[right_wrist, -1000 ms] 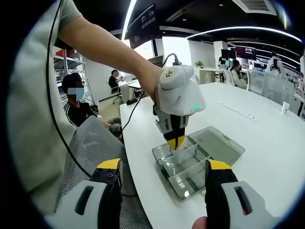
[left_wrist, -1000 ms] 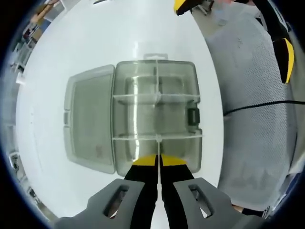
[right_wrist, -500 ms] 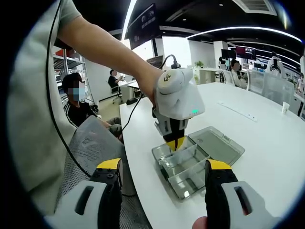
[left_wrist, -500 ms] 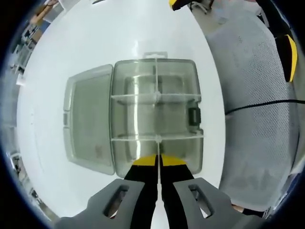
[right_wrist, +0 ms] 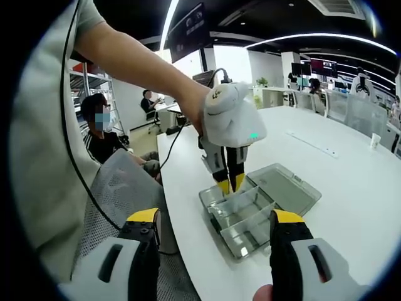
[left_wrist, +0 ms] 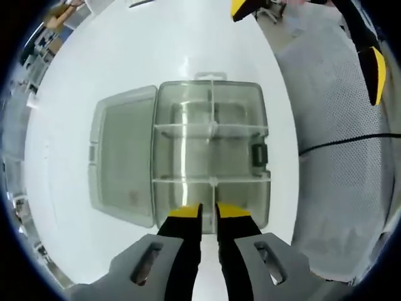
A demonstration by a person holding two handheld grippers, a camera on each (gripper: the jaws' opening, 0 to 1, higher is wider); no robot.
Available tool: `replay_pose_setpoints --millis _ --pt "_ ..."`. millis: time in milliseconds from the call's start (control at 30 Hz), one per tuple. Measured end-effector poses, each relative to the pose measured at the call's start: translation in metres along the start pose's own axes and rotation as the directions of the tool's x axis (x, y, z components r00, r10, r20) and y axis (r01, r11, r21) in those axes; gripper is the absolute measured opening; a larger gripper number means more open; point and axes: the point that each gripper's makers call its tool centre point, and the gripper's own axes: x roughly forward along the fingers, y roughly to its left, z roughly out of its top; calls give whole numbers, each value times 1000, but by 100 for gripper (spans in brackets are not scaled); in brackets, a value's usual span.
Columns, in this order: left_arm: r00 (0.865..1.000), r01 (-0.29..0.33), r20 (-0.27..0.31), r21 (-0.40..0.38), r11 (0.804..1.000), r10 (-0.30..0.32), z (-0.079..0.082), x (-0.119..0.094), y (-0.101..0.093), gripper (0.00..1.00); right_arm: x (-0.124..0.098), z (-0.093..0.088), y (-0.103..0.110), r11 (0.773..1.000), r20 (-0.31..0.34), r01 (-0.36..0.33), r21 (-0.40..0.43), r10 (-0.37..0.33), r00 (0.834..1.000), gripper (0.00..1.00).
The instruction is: Insert the divider into the dual guide fixture by aligning both edges with the guide slots and pushing it downward to the bottom, including one-sided entry, uneven engagement, binding, and posture correction.
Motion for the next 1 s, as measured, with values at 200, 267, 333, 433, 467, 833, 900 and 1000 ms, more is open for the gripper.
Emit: replay_pose_setpoints --millis 200,267,333,433,467,833,900,1000 --pt "999 -4 50 -35 999 6 -2 -10 1 9 3 3 2 1000 -6 -11 -11 11 1000 69" --pt "997 -1 74 -45 999 4 -1 -13 1 10 3 4 3 1000 -8 -13 -13 13 1000 69" --pt "996 -9 85 -52 999 13 -2 -15 2 10 4 5 3 1000 -11 -16 -18 16 1000 69" --pt "994 -17 110 -61 998 24 -2 -18 2 10 4 5 4 1000 -16 -20 -21 19 1000 69" --pt "993 -18 114 -60 998 25 -2 -18 1 10 4 6 4 1000 -19 -21 -23 20 1000 69" --pt "987 -36 151 -73 997 47 2 -25 1 11 4 7 6 999 -35 -28 -35 27 999 69" --pt "985 -34 169 -72 997 46 0 -29 -2 11 4 8 6 999 -37 -28 -38 26 999 69" --pt "977 -46 203 -80 996 61 -3 -35 -4 14 4 7 5 999 -43 -29 -42 28 999 69"
